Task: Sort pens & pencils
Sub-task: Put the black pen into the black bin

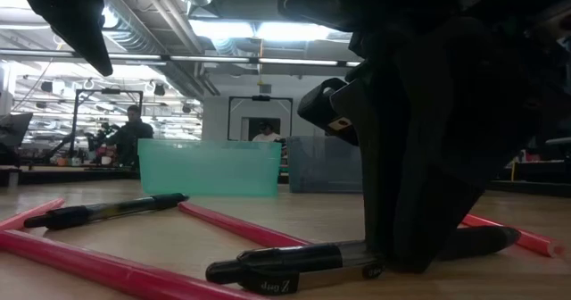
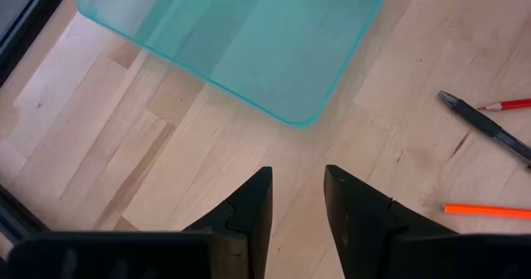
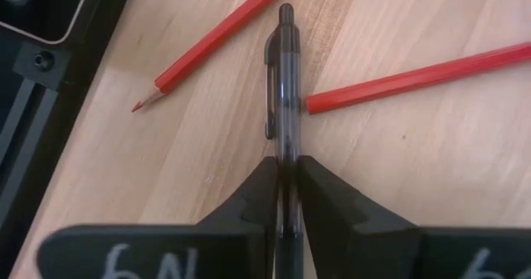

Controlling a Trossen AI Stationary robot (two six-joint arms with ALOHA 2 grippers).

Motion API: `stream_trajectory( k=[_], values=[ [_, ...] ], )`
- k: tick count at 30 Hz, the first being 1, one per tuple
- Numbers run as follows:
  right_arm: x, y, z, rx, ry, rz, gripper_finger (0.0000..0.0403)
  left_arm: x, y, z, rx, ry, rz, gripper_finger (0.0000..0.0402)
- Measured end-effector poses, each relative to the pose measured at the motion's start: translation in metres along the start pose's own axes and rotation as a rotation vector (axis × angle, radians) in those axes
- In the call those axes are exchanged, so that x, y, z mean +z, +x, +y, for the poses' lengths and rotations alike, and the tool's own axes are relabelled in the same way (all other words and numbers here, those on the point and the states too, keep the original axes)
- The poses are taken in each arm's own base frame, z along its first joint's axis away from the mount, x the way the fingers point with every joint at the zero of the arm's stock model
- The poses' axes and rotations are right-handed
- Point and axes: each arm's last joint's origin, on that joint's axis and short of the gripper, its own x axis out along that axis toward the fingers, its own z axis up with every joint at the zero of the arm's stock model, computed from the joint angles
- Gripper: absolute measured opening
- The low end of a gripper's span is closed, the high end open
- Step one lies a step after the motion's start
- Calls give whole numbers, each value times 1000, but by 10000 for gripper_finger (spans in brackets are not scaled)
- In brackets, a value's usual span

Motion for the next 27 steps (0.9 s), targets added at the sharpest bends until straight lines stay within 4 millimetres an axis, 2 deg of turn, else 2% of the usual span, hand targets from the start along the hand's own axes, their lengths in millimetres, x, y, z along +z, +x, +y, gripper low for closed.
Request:
stream_trajectory(
  k=[9,27],
  values=[
    [10,-12,3,-19,-4,52,49,0,0,0,0,0,0,105],
    [10,-25,10,-112,6,154,48,0,0,0,-1,-2,-2,105]
  ],
)
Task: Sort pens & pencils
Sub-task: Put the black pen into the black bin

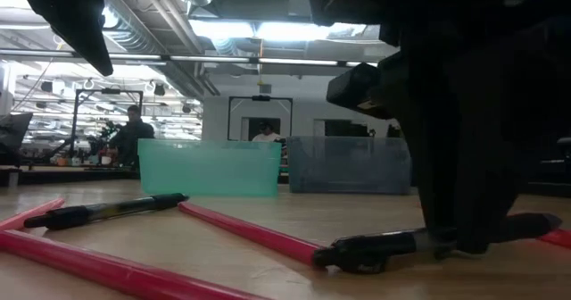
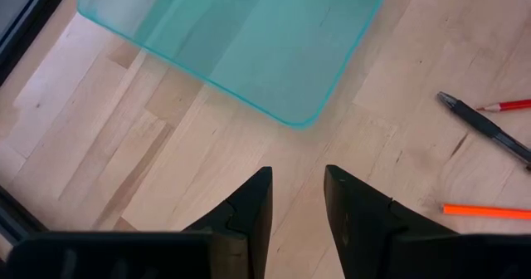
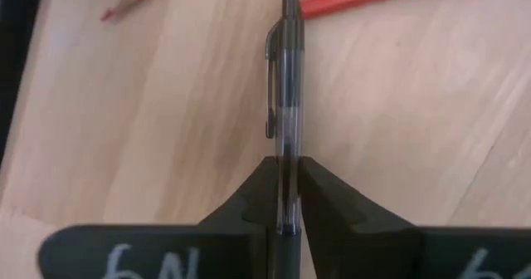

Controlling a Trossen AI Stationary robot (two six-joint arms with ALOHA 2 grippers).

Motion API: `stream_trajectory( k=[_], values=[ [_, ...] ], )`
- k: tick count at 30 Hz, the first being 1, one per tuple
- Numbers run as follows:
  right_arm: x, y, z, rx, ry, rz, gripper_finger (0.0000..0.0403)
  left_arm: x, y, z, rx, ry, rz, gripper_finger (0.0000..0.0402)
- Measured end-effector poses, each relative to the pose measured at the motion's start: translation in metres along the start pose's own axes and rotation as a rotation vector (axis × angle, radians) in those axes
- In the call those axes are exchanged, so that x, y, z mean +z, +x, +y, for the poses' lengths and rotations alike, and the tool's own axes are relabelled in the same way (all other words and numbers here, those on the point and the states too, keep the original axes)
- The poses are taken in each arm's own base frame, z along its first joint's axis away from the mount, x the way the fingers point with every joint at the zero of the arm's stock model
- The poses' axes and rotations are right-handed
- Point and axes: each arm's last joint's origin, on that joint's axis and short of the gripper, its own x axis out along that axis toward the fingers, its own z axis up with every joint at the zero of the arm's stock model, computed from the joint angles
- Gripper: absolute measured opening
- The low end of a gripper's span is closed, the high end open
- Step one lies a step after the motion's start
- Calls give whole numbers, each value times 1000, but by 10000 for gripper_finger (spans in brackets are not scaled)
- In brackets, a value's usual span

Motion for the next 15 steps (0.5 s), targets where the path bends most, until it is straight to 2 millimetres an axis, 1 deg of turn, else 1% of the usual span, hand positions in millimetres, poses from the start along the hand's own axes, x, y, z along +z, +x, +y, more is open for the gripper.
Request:
stream_trajectory(
  k=[9,15],
  values=[
    [1,-1,-1,-34,-1,-7,48,0,0,0,-1,-1,0,105],
    [6,-16,-2,-90,-13,2,48,0,0,0,-2,-3,-1,105]
  ],
)
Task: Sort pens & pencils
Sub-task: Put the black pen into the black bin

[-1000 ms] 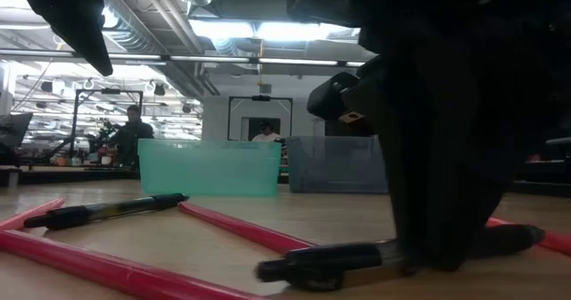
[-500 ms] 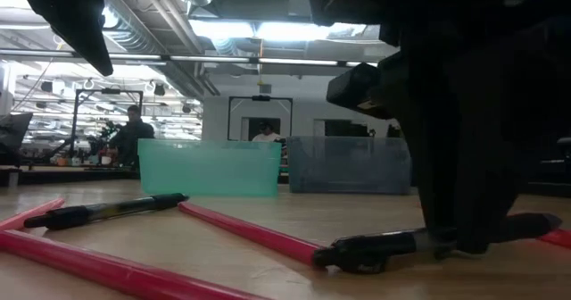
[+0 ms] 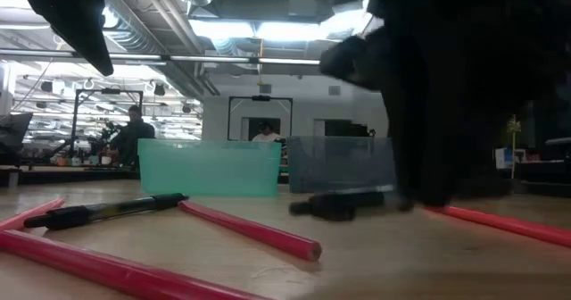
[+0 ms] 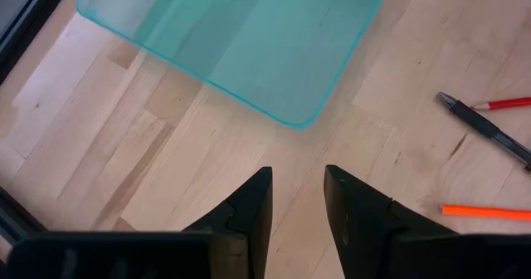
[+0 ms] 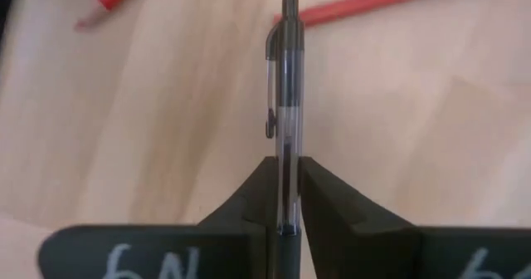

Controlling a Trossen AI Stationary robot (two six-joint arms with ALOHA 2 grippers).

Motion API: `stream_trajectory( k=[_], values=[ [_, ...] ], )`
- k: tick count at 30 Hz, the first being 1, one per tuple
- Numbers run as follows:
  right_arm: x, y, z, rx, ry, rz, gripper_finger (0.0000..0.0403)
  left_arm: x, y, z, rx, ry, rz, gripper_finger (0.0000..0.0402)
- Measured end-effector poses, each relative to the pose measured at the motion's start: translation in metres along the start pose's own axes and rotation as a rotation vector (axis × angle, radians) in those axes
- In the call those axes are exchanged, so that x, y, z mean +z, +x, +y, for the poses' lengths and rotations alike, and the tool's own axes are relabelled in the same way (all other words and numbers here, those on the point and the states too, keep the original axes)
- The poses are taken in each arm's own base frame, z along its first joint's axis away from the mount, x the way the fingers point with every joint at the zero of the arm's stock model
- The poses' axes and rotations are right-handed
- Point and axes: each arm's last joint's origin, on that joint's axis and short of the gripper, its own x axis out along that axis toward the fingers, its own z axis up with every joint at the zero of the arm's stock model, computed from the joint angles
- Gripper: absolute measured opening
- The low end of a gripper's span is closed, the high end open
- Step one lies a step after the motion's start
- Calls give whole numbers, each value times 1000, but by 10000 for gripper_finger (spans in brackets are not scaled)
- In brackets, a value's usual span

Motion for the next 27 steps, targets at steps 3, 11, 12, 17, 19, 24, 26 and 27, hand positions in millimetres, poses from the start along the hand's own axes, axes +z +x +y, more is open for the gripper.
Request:
stream_trajectory(
  k=[3,11,12,17,19,24,26,27],
  values=[
    [4,-10,-2,-48,-11,0,48,0,0,-1,-6,-4,-4,105],
    [0,-18,-19,-162,-7,93,48,1,0,-1,-11,-7,-7,105],
    [-2,-18,-23,-175,-8,117,48,1,0,-1,-11,-7,-7,105],
    [-6,-18,-43,-241,-16,178,41,1,0,-1,-11,-7,-7,105],
    [-7,-18,-52,-261,-14,192,35,1,0,-1,-11,-7,-7,105],
    [-6,-17,-69,-271,7,204,36,1,0,-1,-12,-6,-7,105],
    [-6,-17,-72,-271,13,205,36,0,-1,-2,-15,0,-8,105],
    [-6,-17,-73,-271,14,206,36,-1,-1,-2,-18,4,-9,105]
  ],
)
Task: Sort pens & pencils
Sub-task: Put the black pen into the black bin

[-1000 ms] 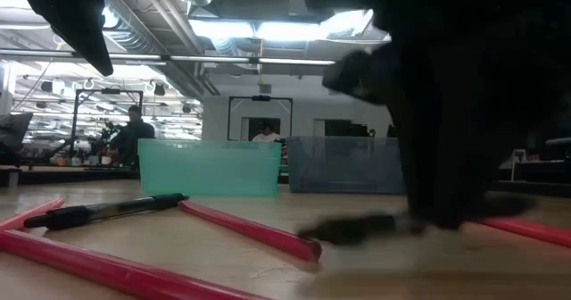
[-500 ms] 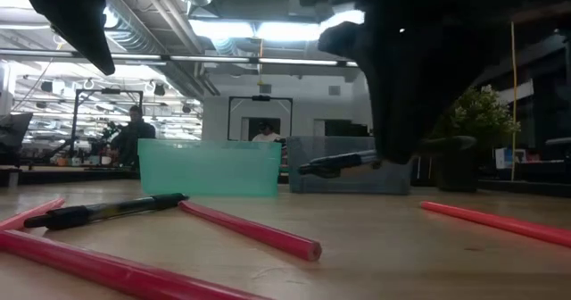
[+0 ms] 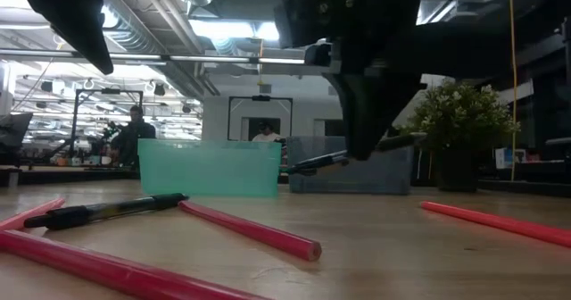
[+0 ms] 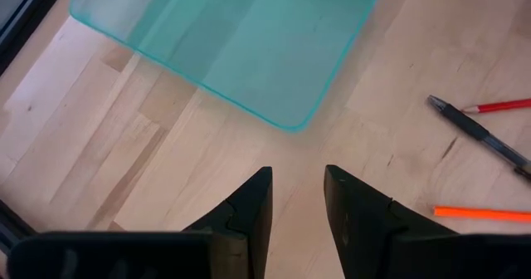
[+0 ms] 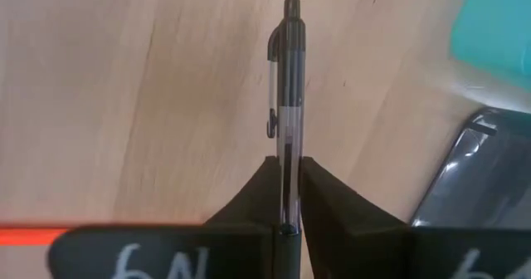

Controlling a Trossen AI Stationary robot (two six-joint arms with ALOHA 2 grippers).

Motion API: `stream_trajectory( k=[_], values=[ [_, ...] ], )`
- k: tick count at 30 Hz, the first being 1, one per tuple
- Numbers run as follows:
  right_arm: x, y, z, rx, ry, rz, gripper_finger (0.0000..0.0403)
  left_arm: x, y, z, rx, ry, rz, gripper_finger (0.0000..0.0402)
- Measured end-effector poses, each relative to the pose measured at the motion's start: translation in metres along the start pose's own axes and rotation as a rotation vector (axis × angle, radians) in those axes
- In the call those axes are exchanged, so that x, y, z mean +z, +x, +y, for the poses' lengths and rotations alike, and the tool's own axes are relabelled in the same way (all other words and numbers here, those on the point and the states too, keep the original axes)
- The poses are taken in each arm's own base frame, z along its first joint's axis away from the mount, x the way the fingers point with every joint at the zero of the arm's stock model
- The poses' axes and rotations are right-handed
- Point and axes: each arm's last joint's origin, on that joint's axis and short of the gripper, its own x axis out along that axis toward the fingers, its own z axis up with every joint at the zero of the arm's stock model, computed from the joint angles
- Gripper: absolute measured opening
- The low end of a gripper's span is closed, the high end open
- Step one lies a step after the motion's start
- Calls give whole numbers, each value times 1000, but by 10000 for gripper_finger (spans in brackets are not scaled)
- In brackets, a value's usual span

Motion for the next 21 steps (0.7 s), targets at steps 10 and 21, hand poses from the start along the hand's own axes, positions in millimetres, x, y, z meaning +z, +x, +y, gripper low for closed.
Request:
stream_trajectory(
  k=[10,21],
  values=[
    [-7,-7,-6,-81,12,39,34,-6,-5,-4,-22,11,-11,105],
    [-41,-71,-51,-252,144,-24,33,-8,-6,-6,-30,15,-13,105]
  ],
)
